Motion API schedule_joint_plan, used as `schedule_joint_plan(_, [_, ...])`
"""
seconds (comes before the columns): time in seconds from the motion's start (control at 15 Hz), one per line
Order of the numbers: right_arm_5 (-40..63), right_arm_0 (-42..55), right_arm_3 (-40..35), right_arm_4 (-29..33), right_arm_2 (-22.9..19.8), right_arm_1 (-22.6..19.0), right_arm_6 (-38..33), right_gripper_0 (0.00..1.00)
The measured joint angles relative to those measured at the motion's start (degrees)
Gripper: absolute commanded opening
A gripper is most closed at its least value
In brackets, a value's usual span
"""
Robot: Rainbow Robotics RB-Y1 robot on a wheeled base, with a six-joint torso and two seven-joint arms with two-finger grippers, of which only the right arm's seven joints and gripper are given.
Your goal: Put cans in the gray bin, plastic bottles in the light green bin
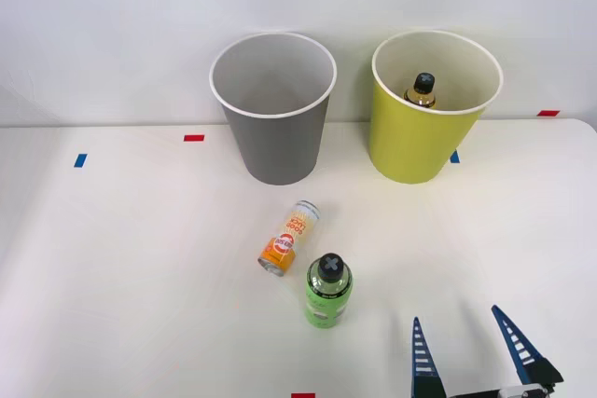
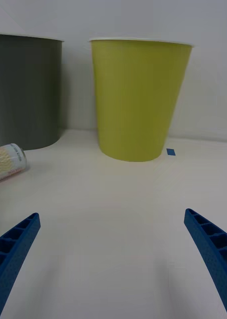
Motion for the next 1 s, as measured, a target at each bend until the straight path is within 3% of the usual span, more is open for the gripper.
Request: schedule_joint_plan(1.0, [-0.1,1.0,0.0,-1.9,-0.2,-0.7,2.3,1.0])
